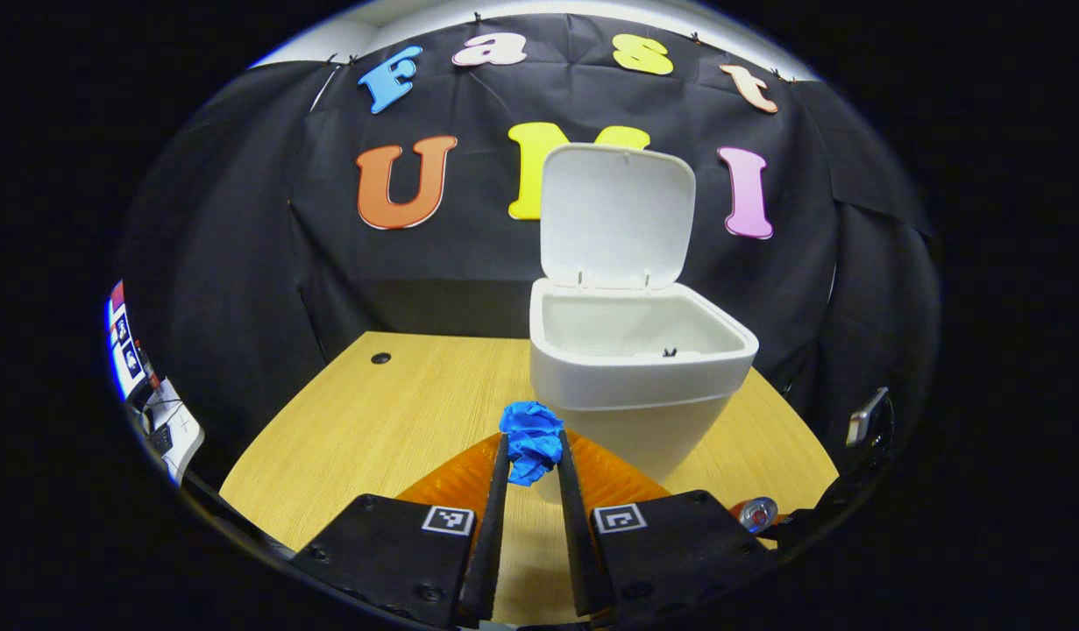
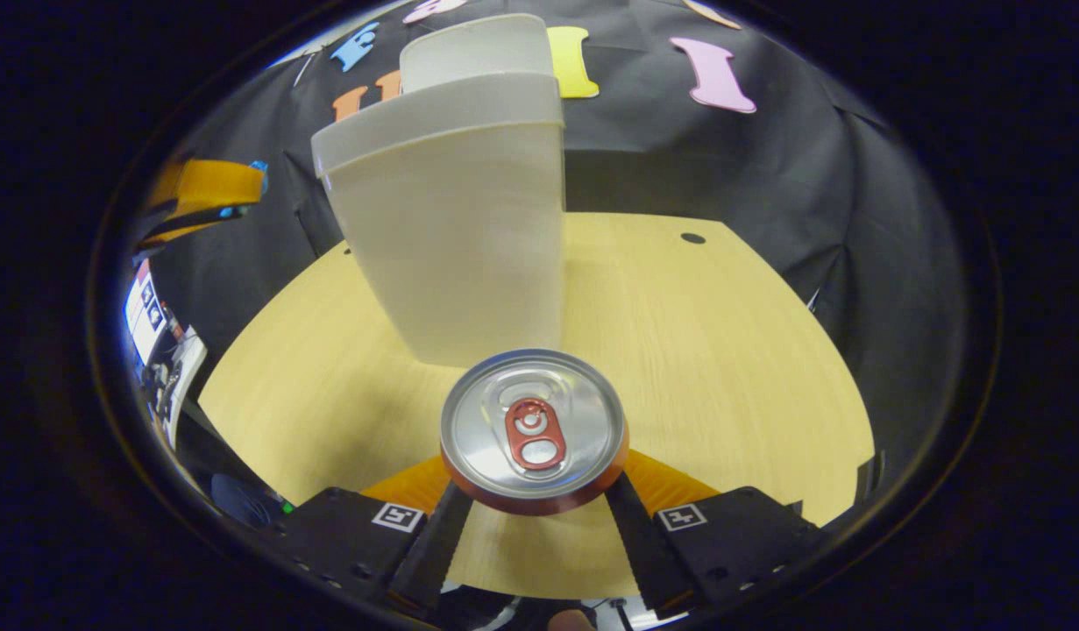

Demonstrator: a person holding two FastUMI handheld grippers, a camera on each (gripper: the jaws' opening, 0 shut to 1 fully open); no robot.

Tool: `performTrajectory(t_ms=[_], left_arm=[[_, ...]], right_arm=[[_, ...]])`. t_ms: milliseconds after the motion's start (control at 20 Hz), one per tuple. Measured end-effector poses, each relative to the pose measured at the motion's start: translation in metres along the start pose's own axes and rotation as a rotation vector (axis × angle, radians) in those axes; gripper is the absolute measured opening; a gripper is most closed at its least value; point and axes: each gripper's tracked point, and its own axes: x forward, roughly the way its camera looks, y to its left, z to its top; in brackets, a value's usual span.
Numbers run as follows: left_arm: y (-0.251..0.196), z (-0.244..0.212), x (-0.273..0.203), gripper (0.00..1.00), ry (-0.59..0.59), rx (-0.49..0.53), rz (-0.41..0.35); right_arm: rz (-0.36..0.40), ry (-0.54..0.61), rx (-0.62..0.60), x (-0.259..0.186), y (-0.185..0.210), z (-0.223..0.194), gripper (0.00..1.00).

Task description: Press the lid of the desktop garbage bin to open it, pick up the crumpled paper on the desktop and throw it into the bin, then pick up the pop can on the desktop and drop it into the bin, and finally close the garbage bin lid.

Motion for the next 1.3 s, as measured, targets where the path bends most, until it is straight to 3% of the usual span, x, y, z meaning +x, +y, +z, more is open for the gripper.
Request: performTrajectory(t_ms=[400,700,750,800,1150,1200,1300], left_arm=[[-0.017,0.104,0.024,0.36,-0.193,0.024,-0.018],[-0.042,0.126,0.033,0.37,-0.256,0.036,-0.041],[-0.044,0.128,0.039,0.31,-0.261,0.044,-0.046],[-0.047,0.128,0.044,0.37,-0.261,0.054,-0.051],[-0.057,0.115,0.064,0.51,-0.198,0.037,-0.082],[-0.059,0.115,0.063,0.46,-0.197,0.038,-0.082],[-0.059,0.118,0.061,0.69,-0.206,0.045,-0.082]], right_arm=[[-0.061,-0.048,0.036,-0.036,-0.033,0.038,0.81],[-0.113,-0.081,0.061,-0.055,-0.060,0.059,0.81],[-0.122,-0.088,0.064,-0.058,-0.064,0.062,0.81],[-0.131,-0.096,0.067,-0.061,-0.068,0.065,0.81],[-0.157,-0.100,0.087,-0.069,-0.080,0.074,0.81],[-0.158,-0.101,0.088,-0.068,-0.081,0.075,0.81],[-0.156,-0.106,0.088,-0.069,-0.080,0.078,0.81]])
